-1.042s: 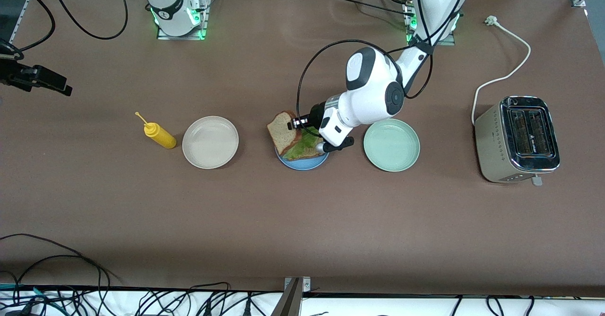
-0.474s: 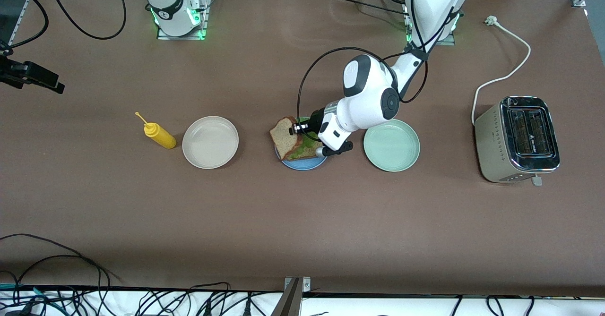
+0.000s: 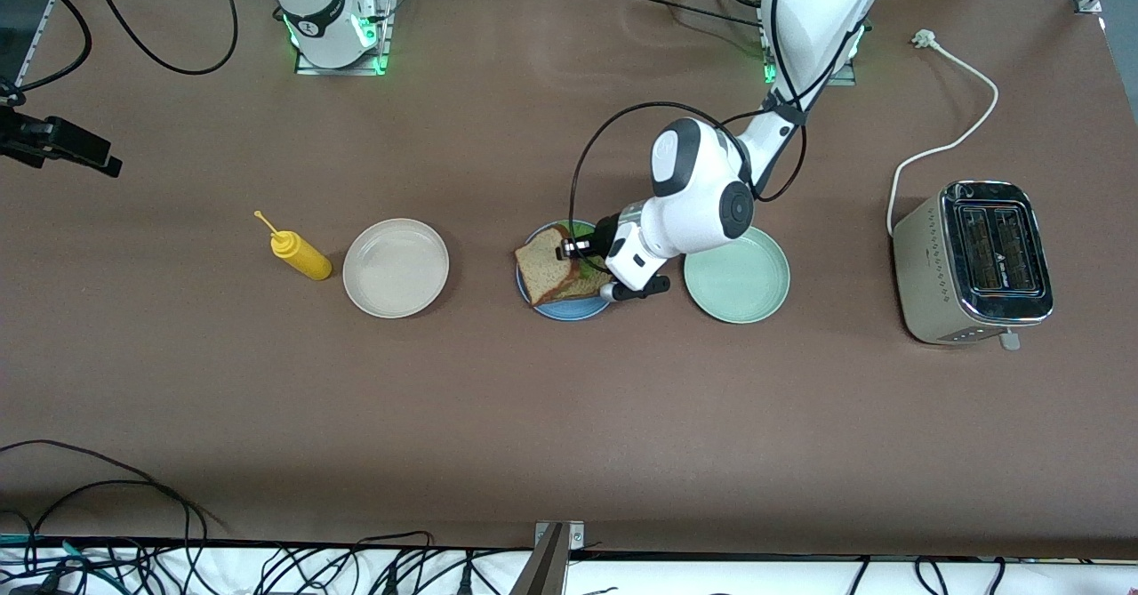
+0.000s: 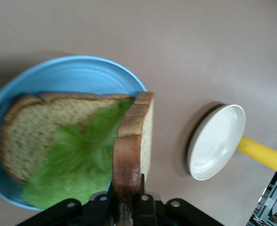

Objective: Make sandwich in blue plate with both arms
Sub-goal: 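Lower the toast onto the lettuce and open the left gripper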

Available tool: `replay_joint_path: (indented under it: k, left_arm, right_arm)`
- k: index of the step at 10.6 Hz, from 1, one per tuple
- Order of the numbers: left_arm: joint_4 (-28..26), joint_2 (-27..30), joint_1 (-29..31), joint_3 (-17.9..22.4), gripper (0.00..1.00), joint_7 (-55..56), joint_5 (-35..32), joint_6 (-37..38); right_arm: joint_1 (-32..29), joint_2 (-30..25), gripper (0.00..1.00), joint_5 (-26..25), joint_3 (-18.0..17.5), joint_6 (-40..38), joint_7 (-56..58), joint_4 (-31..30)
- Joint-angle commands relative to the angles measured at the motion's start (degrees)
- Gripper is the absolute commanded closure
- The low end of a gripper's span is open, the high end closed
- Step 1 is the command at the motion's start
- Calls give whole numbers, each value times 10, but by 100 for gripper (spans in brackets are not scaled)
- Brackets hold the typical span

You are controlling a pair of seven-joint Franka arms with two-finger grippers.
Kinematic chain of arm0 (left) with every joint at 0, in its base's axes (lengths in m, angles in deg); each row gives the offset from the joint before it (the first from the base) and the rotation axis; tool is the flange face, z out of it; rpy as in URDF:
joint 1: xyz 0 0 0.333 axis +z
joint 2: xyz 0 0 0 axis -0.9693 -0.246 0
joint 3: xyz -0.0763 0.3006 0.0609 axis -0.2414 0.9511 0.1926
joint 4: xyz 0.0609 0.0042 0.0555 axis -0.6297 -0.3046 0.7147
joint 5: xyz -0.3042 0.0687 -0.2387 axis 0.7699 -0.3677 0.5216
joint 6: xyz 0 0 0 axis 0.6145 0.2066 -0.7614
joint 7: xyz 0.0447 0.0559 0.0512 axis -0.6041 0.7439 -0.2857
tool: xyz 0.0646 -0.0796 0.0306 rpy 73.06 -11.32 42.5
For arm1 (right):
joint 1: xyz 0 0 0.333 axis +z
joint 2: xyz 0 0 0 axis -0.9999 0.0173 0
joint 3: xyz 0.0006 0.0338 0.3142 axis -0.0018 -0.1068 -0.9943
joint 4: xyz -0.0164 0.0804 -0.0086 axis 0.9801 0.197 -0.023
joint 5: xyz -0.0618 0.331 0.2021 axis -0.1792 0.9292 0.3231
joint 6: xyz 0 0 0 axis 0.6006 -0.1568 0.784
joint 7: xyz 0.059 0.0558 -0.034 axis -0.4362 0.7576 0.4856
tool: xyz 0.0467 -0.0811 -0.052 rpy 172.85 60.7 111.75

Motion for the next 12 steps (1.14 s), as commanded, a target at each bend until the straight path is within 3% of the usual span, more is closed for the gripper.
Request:
replay_joint_path:
  k: [1,2,3,5,8,12]
  left_arm:
    - [-32,10,21,-1,49,-53,13,1]
    - [-33,10,24,0,14,-54,14,1]
    - [-34,12,25,-1,0,-54,13,2]
    - [-40,26,35,2,0,-52,13,21]
    - [-38,55,69,33,0,-101,13,126]
    - [-38,103,70,165,0,-130,-14,300]
  right_arm:
    - [-4,5,0,-6,-3,-10,-6,15]
    - [-4,5,0,-6,-3,-11,-6,15]
    - [-4,5,0,-6,-3,-10,-5,15]
    - [-3,5,0,-7,-5,-13,-4,15]
    - [-3,6,0,-5,-5,-15,-3,15]
    - [-3,6,0,-5,-3,-11,-1,15]
